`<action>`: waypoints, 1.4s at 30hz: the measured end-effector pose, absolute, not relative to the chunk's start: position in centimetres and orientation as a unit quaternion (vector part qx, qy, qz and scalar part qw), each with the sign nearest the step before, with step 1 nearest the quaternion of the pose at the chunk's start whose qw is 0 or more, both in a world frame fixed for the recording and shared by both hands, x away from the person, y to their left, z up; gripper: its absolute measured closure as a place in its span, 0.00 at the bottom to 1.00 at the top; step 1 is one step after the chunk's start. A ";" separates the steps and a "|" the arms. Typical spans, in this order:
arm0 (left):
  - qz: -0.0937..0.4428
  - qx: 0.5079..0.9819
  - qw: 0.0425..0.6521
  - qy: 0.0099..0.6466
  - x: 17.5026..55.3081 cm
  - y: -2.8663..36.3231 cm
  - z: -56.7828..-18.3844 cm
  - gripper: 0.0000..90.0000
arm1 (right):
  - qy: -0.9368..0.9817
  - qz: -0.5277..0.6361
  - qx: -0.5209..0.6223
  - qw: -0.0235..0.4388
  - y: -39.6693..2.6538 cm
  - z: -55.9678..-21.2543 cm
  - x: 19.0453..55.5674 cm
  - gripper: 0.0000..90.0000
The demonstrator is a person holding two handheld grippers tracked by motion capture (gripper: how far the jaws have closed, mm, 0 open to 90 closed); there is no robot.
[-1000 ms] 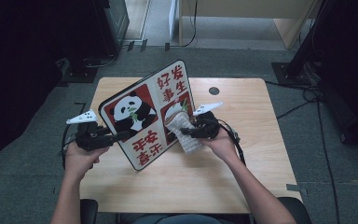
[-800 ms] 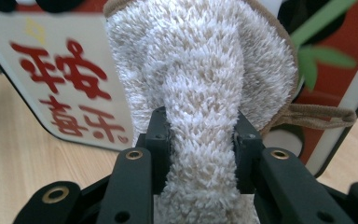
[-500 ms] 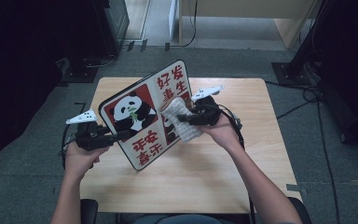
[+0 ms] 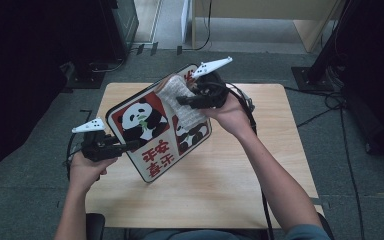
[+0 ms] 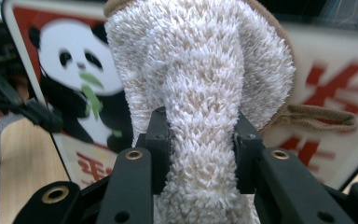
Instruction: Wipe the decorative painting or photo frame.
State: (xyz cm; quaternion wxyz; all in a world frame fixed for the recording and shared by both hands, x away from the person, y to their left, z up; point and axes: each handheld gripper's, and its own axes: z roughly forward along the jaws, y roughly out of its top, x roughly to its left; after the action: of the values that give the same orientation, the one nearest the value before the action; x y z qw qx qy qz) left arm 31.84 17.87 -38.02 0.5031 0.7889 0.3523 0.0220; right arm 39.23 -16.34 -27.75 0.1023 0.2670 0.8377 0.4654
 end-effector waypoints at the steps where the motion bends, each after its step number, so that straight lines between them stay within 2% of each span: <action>1: 0.024 0.790 0.502 0.351 31.8 17.8 -38.0 0.69 | 0.838 0.465 0.265 0.105 -16.1 -27.3 39.3 0.75; 6: 0.025 0.789 0.505 0.349 31.8 17.9 -38.0 0.71 | 0.840 0.465 0.257 0.111 -15.0 -26.2 39.4 0.75; 15: 0.031 0.791 0.508 0.340 31.7 18.0 -37.9 0.78 | 0.848 0.454 0.247 0.118 -14.2 -27.3 39.2 0.75; 42: 0.043 0.789 0.511 0.339 31.6 18.1 -37.8 0.75 | 0.850 0.454 0.253 0.089 -14.3 -30.1 38.7 0.75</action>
State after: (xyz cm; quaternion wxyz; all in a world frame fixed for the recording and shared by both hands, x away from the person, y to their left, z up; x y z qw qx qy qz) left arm 31.61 18.13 -37.83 0.5105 0.7891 0.3389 0.0429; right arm 38.71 -14.33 -30.14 0.0887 0.2526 0.8499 0.4538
